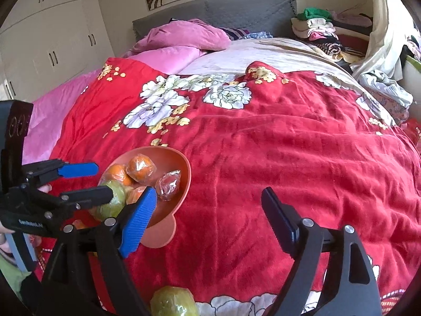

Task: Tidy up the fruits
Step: 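Open the right tool over the bowl while the left tool releases the green bagged fruit, then withdraw both tools from the bowl toward the remaining bagged fruit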

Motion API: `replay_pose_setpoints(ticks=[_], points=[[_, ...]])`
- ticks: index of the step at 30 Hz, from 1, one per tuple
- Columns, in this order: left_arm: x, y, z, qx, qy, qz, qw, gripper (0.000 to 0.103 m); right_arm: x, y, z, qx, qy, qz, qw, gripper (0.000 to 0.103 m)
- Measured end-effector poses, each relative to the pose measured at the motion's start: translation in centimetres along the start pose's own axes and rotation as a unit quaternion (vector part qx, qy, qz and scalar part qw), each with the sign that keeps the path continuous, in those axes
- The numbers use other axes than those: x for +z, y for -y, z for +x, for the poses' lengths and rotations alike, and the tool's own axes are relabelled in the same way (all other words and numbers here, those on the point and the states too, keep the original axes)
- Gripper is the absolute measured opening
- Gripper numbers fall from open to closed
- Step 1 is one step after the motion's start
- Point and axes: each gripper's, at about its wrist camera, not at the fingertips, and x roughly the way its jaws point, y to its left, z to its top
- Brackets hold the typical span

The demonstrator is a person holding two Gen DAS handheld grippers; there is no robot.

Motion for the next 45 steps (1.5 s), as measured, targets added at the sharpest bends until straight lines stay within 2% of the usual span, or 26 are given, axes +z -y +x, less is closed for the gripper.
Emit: replay_pose_setpoints(ticks=[7, 9, 17, 23, 45], points=[[-0.3, -0.4, -1.7, 0.008, 0.019, -0.011, 0.9997, 0.086, -0.5, -0.5, -1.0, -0.005, 0.008, -0.003, 1.000, 0.088], [-0.4, -0.6, -2.1, 0.012, 0.025, -0.017, 0.9995, 0.093, -0.7, -0.7, -1.2, -0.006, 0.008, -0.003, 1.000, 0.091], [-1.1, -1.4, -3.3, 0.019, 0.032, -0.036, 0.9986, 0.093, -1.2, -1.4, -2.0, -0.018, 0.008, -0.006, 1.000, 0.097], [-1.8, -2.2, -3.9, 0.026, 0.033, -0.049, 0.9979, 0.093, -1.7, -1.4, -2.7, -0.025, 0.015, -0.004, 1.000, 0.098], [-4.5, -2.0, -4.8, 0.044, 0.026, -0.039, 0.9979, 0.094, -3.4, -2.6, -4.8, -0.021, 0.018, -0.012, 1.000, 0.099]])
